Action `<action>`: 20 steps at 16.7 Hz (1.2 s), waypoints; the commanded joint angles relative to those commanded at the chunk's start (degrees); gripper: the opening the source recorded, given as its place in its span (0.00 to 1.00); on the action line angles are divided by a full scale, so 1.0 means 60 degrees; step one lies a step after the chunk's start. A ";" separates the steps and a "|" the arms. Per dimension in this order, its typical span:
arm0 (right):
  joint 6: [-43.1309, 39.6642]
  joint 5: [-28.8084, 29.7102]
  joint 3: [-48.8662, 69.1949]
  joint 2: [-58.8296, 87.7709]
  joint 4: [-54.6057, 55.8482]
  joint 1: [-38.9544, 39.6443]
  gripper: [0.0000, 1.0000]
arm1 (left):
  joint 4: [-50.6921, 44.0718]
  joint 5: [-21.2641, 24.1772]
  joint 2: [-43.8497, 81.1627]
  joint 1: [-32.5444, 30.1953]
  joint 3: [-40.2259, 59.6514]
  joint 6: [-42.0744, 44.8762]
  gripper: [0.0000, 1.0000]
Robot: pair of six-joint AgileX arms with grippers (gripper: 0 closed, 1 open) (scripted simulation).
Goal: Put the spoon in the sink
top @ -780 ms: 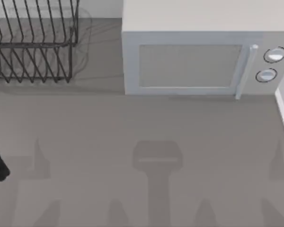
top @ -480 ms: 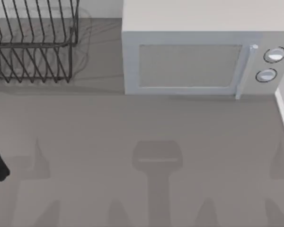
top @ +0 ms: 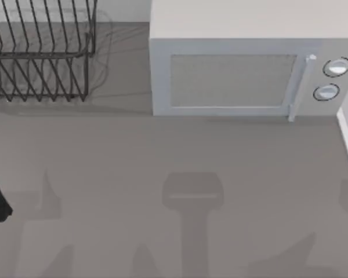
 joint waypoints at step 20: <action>0.1516 0.0024 0.3997 0.6897 -0.4713 -0.1122 1.00 | 0.0000 0.0000 0.0000 0.0000 0.0000 0.0000 1.00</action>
